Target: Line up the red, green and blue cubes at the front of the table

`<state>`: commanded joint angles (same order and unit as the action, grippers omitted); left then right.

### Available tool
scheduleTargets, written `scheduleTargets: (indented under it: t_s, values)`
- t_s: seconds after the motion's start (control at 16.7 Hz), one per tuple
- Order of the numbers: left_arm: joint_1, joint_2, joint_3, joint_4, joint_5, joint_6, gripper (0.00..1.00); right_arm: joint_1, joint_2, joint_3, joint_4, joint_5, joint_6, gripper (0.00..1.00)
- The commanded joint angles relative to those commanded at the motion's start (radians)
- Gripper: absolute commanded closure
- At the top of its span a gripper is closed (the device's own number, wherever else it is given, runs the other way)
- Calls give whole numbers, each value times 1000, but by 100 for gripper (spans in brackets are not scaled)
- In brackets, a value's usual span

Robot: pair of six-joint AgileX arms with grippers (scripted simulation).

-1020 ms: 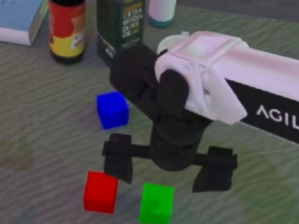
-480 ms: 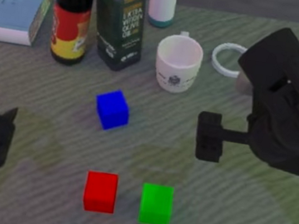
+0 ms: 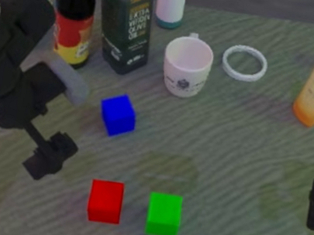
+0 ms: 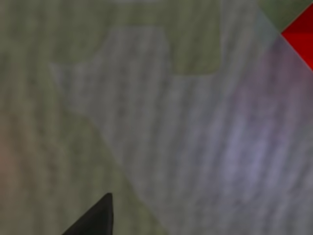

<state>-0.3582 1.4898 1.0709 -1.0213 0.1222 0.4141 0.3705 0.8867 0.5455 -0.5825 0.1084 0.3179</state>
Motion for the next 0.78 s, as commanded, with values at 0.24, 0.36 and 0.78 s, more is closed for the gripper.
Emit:
scheduleTargets:
  t_s: [0.24, 0.36, 0.78]
  values:
    - [-55, 384, 332, -188, -24, 98, 0, -144, -350, -261, 187, -27, -138, 0]
    - [-73, 528, 498, -238, -45, 140, 0, -208, -515, -362, 287, -47, -195, 0]
    - [-102, 793, 896, -249, -113, 228, 0, -351, -866, -538, 563, -104, -311, 0]
